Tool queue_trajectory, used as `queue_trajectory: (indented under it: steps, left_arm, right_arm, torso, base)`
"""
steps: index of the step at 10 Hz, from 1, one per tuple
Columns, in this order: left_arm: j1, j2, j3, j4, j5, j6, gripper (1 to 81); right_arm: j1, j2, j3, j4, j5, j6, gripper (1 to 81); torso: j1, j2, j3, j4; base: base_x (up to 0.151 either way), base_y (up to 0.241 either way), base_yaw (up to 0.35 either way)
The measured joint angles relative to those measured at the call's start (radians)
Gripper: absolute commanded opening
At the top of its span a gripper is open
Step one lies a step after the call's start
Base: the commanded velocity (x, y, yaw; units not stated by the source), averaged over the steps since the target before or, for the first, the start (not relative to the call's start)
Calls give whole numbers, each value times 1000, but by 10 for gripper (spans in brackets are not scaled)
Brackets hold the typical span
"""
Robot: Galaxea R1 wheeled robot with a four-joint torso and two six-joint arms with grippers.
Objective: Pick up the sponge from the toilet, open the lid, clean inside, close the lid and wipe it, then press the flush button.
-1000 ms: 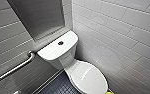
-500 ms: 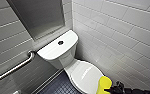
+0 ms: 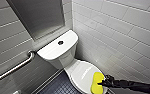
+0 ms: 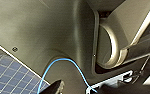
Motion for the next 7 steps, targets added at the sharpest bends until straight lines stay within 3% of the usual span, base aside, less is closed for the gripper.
queue_trajectory:
  steps: [3,7]
  left_arm:
    - [0,1,-1,-3,-1,0,811]
    - [-3,4,-1,-3,-2,0,811]
  right_arm:
    - [100,117,-131,8,-70,2,10]
    - [166,127,-153,11,-111,34,10]
  torso:
    - [1,0,-1,0]
    - [2,0,-32,0]
  base:
    - [0,0,0]
    - [0,0,0]
